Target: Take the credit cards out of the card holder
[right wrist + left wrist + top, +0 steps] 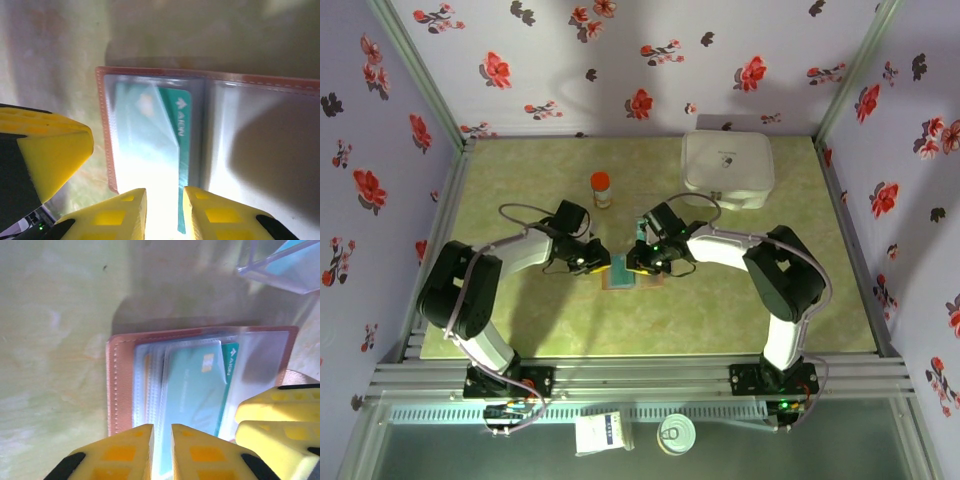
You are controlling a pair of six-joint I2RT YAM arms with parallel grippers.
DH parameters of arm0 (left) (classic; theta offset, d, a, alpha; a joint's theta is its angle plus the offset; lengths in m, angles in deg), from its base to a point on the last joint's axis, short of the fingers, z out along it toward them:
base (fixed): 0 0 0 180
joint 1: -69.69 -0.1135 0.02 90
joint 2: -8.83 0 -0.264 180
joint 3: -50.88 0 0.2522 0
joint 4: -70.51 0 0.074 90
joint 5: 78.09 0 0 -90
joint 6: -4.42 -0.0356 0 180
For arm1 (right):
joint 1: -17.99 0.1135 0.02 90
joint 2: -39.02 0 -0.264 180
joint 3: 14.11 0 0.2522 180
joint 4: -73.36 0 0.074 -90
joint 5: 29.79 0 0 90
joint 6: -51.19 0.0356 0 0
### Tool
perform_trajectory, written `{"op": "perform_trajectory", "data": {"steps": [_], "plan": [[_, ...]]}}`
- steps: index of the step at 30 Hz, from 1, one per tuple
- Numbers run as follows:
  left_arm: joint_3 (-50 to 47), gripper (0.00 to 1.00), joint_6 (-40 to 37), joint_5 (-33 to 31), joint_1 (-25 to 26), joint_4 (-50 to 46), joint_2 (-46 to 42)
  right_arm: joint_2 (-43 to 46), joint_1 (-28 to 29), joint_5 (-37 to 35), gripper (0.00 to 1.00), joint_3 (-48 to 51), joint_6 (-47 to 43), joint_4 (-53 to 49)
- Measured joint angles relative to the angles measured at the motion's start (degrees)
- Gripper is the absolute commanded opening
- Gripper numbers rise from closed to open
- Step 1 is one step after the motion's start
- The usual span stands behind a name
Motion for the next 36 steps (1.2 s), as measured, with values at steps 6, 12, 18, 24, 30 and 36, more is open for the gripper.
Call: {"op": "perform_trajectory", "data": {"steps": [6, 12, 18, 24, 30, 36], "plan": [[1.3, 0.18, 0.0, -0.2, 1.8, 0.0, 0.6, 0.1, -1.2, 0.0, 0.26, 0.0, 0.0, 0.0], [1.3, 0.14, -0.9, -1.6, 2.4, -1.0, 3.3, 0.0, -1.6, 1.5, 0.21, 0.0, 0.0, 0.9], [1.8, 0.14, -2.1, -1.8, 2.3, -1.3, 4.1, -1.8, -1.6, 3.6, 0.21, -0.1, 0.0, 1.9], [2.1, 0.13, -2.8, -2.1, 2.3, -1.7, 4.2, -3.9, -1.6, 4.5, 0.19, -0.6, 0.0, 2.4], [2.5, 0.12, -3.5, -2.8, 2.2, -2.5, 4.2, -4.4, -1.6, 3.9, 0.16, -1.0, -0.3, 1.8], [2.6, 0.12, -3.9, -3.2, 2.2, -2.9, 4.2, -4.1, -1.5, 1.0, 0.17, -2.3, -1.1, -1.2]]}}
